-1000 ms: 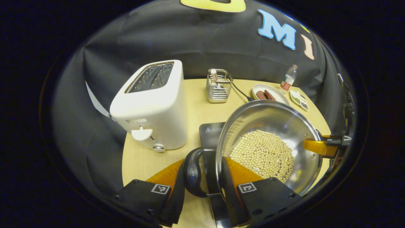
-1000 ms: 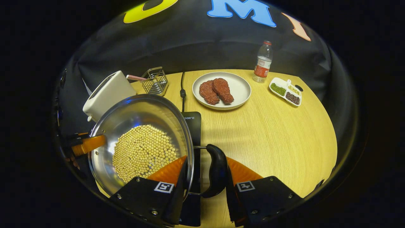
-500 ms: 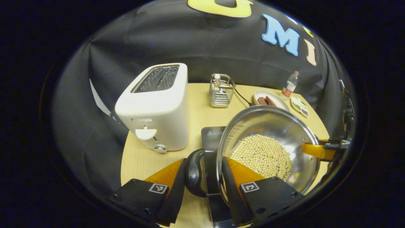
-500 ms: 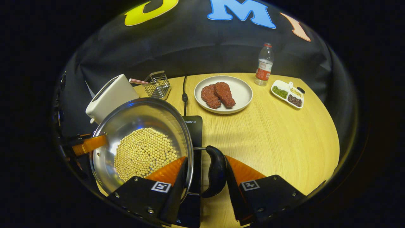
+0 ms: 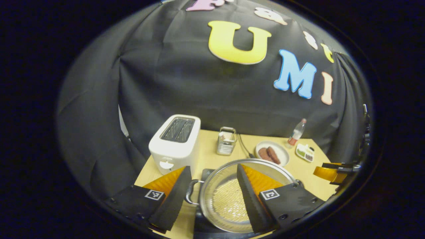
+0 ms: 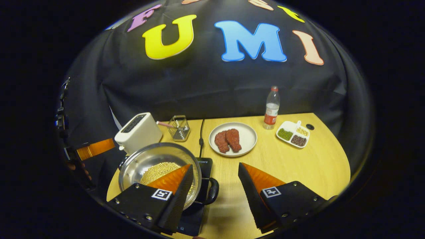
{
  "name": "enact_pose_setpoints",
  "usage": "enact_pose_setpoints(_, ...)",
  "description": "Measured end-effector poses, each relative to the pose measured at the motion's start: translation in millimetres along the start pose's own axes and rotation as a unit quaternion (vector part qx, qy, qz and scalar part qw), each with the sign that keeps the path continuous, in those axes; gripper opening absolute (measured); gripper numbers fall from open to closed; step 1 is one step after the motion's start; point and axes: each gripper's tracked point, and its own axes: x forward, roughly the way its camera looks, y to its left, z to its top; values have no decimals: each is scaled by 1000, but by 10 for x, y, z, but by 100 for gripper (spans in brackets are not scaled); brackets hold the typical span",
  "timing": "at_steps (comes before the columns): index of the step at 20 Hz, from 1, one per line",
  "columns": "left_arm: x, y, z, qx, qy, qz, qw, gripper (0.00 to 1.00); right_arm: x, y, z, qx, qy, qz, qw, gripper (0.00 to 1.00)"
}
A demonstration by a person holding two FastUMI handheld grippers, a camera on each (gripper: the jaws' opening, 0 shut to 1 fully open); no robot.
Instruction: First push the handle of the pot to place it horizontally, then grasp the pot with both hands and set it on the induction cooktop.
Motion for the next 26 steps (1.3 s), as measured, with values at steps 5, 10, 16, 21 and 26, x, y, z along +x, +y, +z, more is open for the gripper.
enact_pose_setpoints(5, -759, -1060, 755, 24, -116, -21, 993, 90, -758, -506, 792, -3, -108, -11, 994, 83)
enact_pose_setpoints(10, -1391, -2146, 1237, 39, -199, -39, 979, 97, -1445, -1144, 1245, -8, -176, -29, 984, 99)
enact_pose_setpoints(16, -1787, -2779, 1296, 63, -225, -26, 972, 97, -1881, -1658, 1397, -18, -212, -38, 976, 100)
enact_pose_setpoints(21, -1859, -2892, 1278, 52, -228, 5, 972, 95, -1897, -1756, 1430, -17, -217, -11, 976, 100)
enact_pose_setpoints(26, -1969, -2962, 1396, 58, -236, -12, 970, 95, -1944, -1714, 1487, -11, -223, -14, 975, 100)
